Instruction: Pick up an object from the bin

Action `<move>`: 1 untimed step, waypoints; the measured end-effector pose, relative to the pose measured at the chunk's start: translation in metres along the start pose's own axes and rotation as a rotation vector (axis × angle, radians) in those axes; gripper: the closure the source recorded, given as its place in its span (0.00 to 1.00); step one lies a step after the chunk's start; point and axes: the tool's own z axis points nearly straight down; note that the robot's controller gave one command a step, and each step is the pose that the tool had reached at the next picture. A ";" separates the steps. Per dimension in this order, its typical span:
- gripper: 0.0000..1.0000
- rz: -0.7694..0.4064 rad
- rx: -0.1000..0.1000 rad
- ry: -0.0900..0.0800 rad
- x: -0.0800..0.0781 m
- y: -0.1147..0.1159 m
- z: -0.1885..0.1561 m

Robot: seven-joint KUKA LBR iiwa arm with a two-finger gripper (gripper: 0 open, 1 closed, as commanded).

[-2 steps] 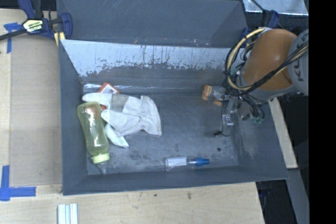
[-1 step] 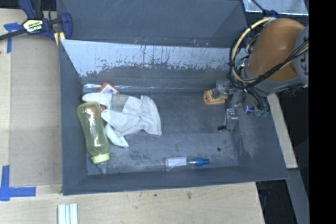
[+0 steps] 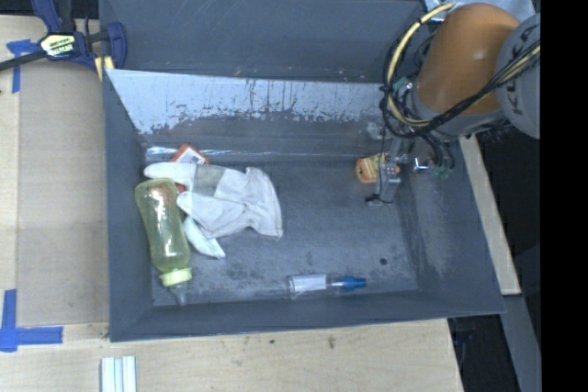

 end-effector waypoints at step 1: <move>0.00 -0.017 -0.001 0.013 -0.003 0.011 0.058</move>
Offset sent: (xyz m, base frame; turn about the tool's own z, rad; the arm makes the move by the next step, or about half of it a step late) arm 0.0146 -0.0376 0.0058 -0.0265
